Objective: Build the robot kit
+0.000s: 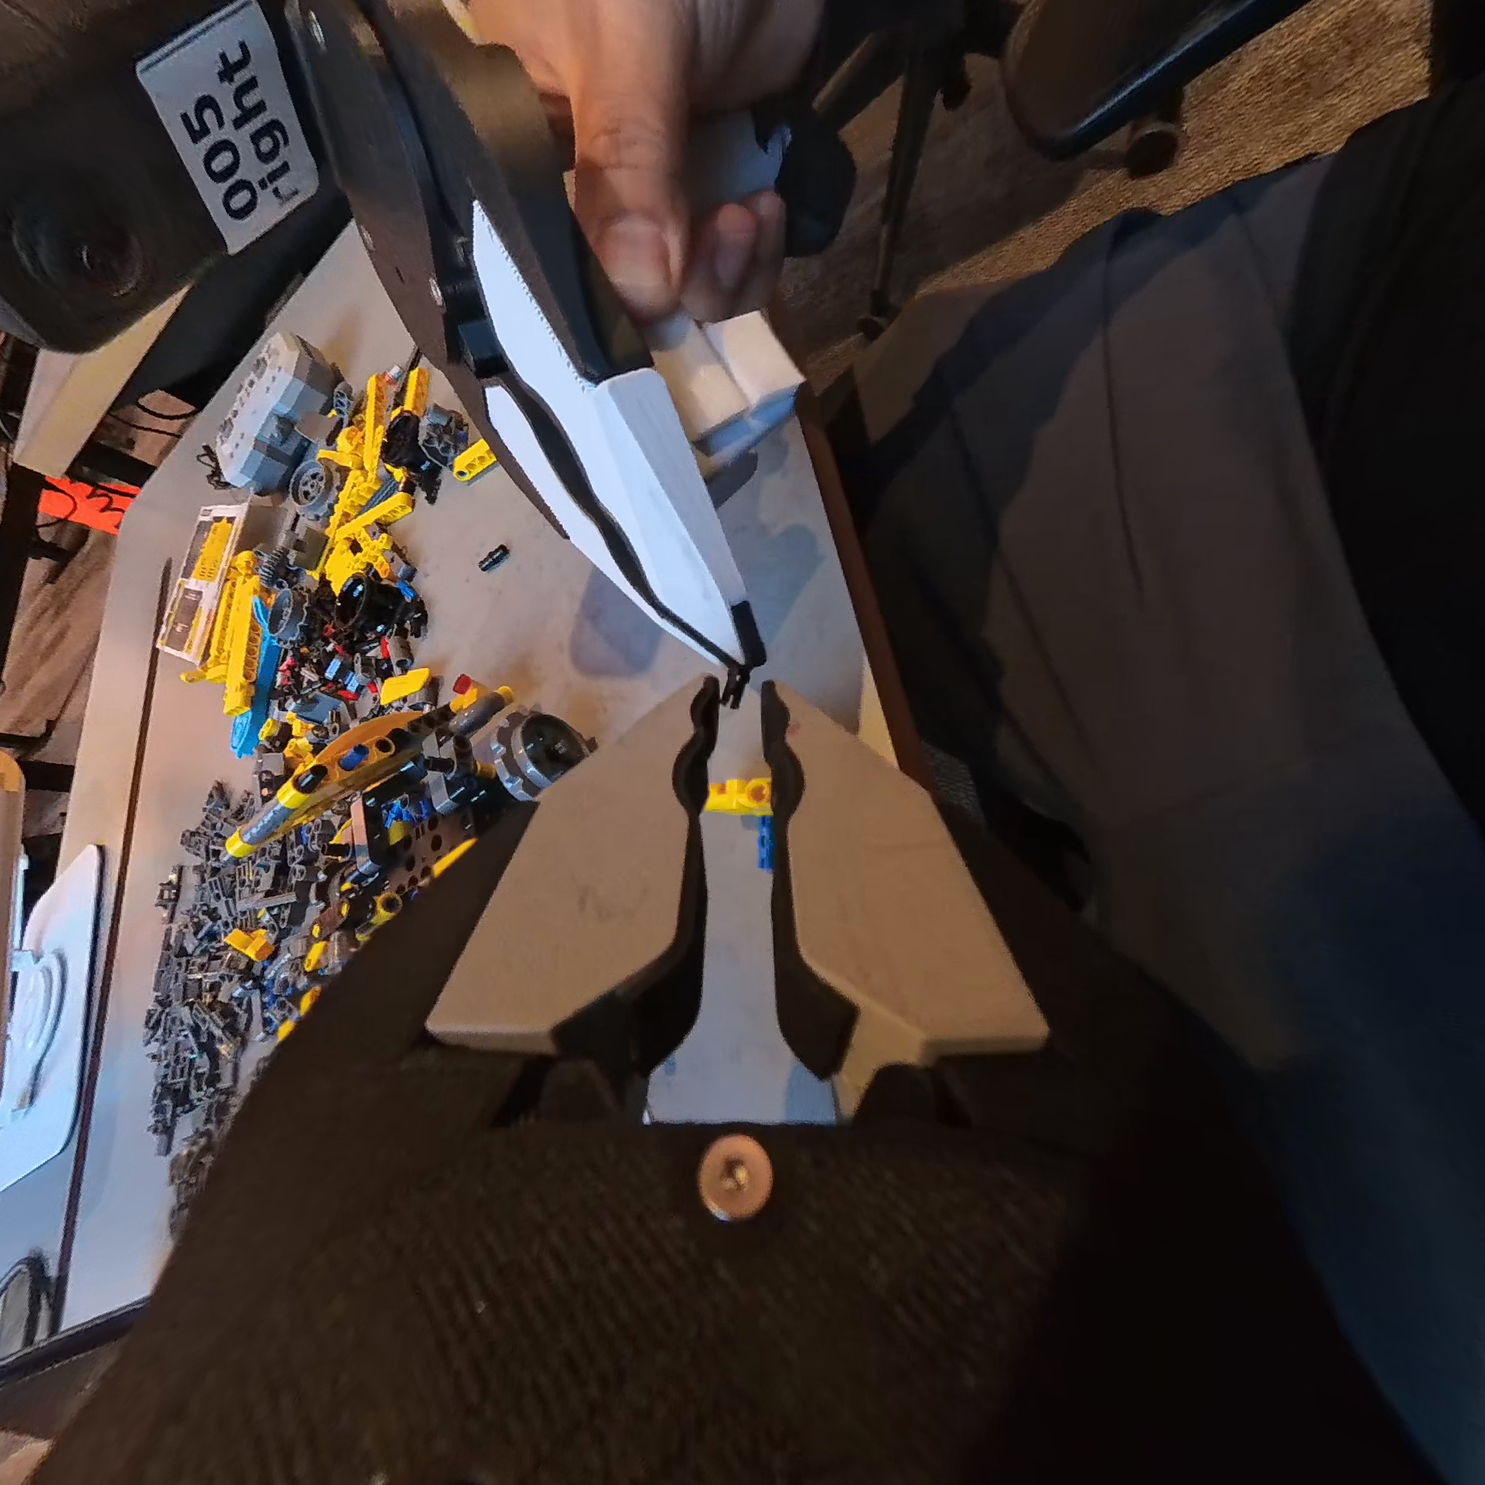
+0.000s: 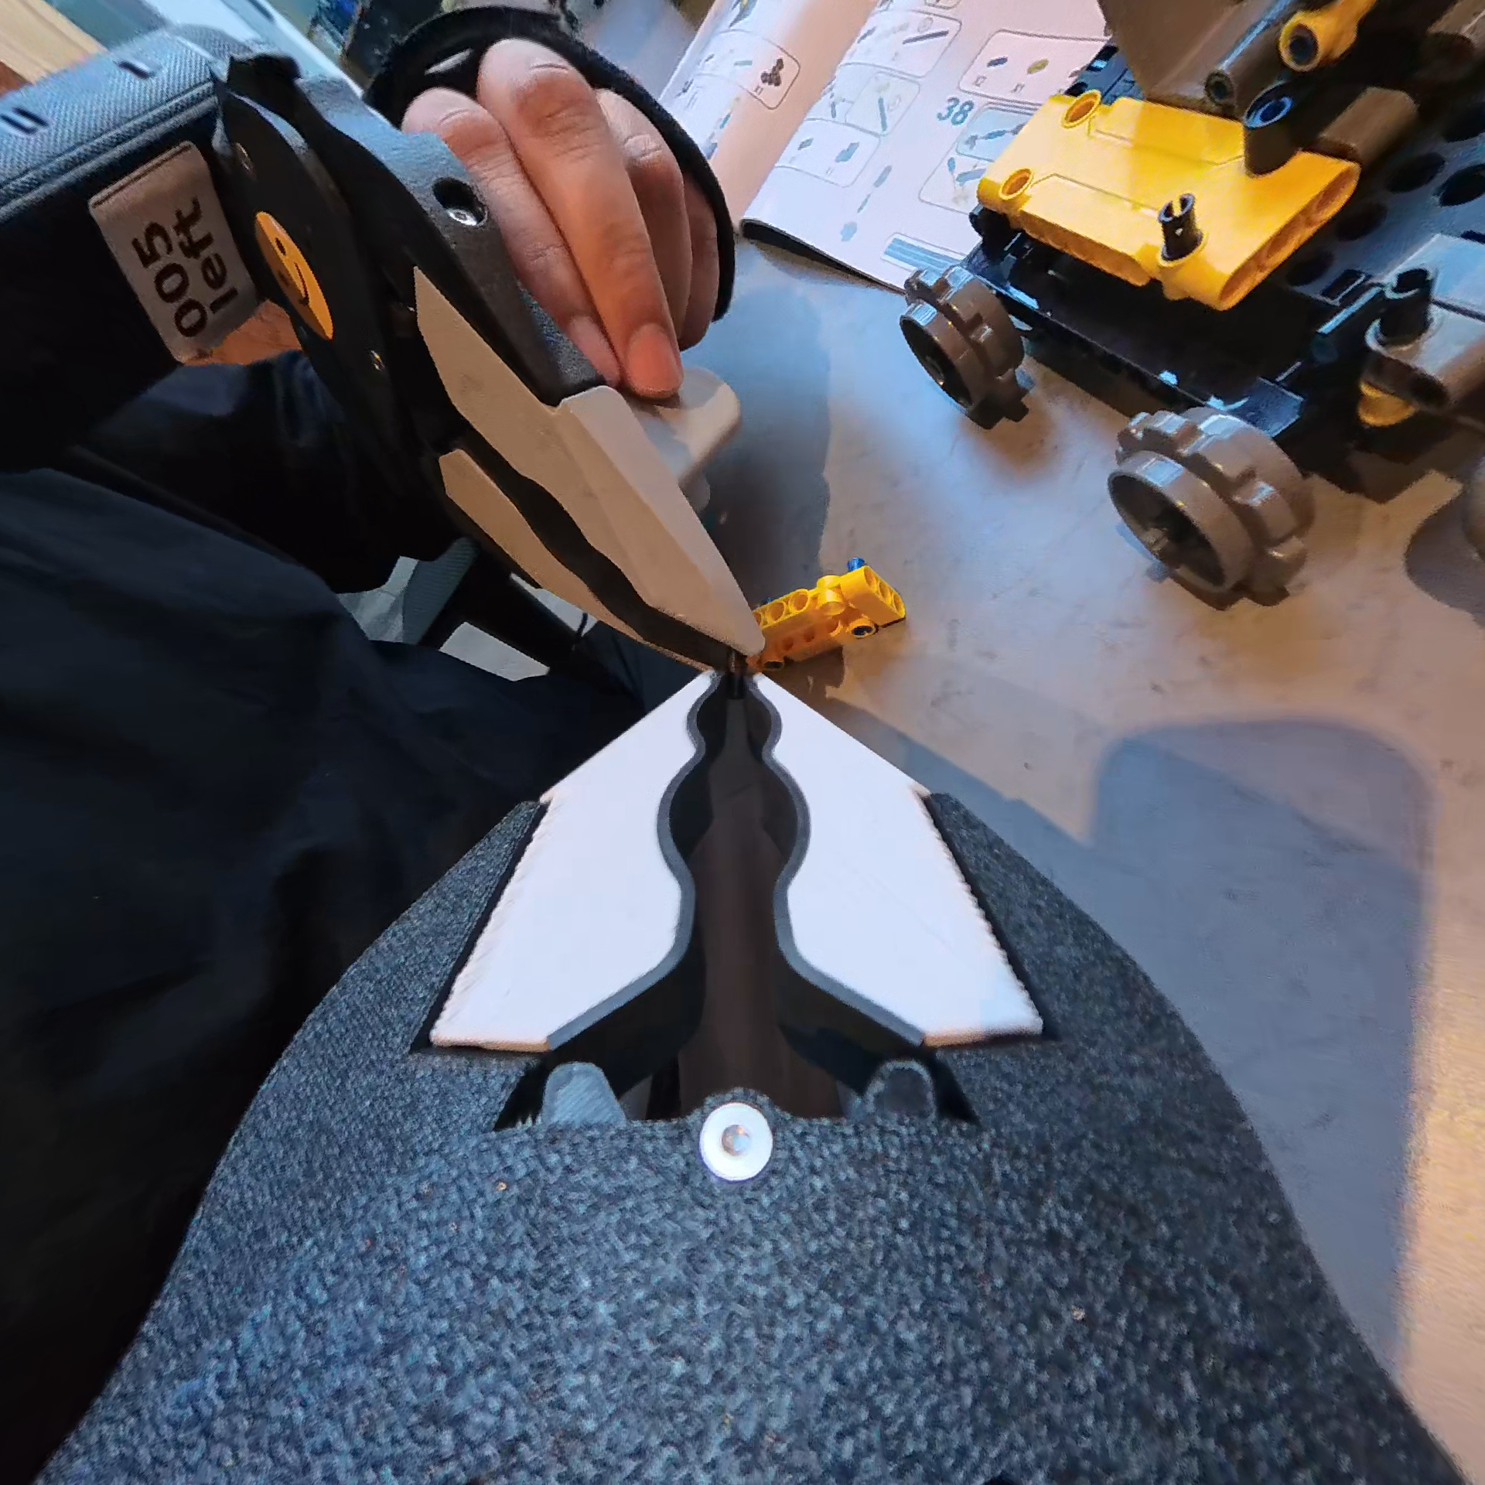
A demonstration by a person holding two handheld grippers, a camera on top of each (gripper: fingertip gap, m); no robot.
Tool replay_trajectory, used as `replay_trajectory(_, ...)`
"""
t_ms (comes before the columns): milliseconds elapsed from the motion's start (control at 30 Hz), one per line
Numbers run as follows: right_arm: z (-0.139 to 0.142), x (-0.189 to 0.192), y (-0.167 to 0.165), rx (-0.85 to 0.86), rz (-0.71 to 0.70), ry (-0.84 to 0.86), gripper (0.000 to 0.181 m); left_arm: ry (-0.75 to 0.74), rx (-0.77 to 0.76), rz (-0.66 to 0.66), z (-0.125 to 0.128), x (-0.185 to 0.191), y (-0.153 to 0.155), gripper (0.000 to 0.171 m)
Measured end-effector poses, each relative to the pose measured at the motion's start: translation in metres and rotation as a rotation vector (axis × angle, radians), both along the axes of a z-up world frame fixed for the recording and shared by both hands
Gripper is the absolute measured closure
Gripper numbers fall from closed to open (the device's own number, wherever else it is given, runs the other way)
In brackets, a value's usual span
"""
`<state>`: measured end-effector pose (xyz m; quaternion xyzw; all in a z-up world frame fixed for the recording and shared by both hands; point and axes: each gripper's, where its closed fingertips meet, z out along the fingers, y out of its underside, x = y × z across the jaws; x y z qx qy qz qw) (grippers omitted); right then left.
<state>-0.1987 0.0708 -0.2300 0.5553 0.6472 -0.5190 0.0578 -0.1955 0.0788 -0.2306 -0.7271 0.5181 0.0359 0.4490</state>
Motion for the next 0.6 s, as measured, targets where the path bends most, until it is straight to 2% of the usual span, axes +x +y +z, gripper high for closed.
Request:
replay_trajectory(167, 0.0, -0.001, 0.0, 0.015, -0.003, 0.018, 0.177, 0.038, 0.006, -0.001, -0.002, -0.002, 0.0, 0.168)
replay_trajectory(267, 0.007, -0.004, 0.004, 0.037, -0.033, 0.084, 0.177, 0.036, 0.039, 0.028, 0.005, -0.005, 0.004, 0.169)
replay_trajectory(400, 0.017, -0.008, 0.007, 0.137, -0.069, 0.217, 0.177, -0.041, 0.041, 0.042, 0.014, -0.009, 0.005, 0.169)
replay_trajectory(600, 0.014, -0.009, 0.008, 0.268, -0.085, 0.267, 0.176, -0.042, 0.021, 0.036, 0.008, -0.007, 0.005, 0.169)
